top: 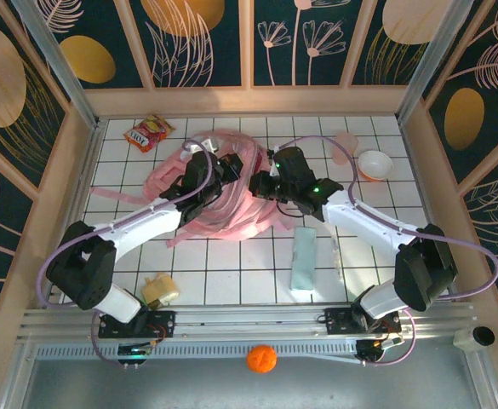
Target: Pack the student bag
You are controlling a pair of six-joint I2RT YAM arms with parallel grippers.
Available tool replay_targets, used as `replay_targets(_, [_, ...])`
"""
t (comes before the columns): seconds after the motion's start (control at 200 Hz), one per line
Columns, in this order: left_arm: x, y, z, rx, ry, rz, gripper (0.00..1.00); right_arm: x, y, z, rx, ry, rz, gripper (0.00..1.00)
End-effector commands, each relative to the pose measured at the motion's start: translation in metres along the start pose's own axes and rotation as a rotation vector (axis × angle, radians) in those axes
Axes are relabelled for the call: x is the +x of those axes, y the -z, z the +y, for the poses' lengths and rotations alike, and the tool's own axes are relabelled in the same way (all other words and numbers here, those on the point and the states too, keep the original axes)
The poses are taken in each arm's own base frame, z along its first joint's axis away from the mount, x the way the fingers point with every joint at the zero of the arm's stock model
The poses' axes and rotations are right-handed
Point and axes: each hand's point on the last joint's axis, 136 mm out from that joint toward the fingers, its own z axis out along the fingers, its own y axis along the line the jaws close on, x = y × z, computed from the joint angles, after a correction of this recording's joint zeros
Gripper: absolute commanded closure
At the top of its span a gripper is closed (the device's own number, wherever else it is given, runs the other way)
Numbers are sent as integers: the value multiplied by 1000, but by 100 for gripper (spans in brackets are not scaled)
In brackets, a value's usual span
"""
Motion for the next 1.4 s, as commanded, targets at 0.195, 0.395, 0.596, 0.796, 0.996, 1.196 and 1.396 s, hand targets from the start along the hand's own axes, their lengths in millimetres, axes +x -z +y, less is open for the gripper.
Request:
replay_targets(0.195, [-98, 16, -75, 205, 99, -350, 100, 43, 1, 4, 32, -5, 111, 100])
replay_targets(0.395, [-101, 8, -63, 80, -74, -363, 100, 58, 7, 7, 24, -1, 196, 100])
replay_targets(0.596, [-79, 23, -85, 214, -369, -294, 100, 62, 17, 16, 5, 23, 258, 80])
replay_targets(0.796, [-61, 36, -80, 241, -601, -221, 100, 21, 53, 22, -41, 5, 114, 52])
replay_targets(0.996, [-30, 54, -88, 443, -849, -144, 100, -15, 91, 10, -109, -84, -26, 51])
replay_targets(1.196, [-2, 65, -97, 600, -1048, -63, 100, -37, 87, 9, -216, -302, -62, 48])
replay_targets(1.396, [12, 73, -101, 690, -1139, -40, 100, -38, 61, 20, -290, -369, -31, 47])
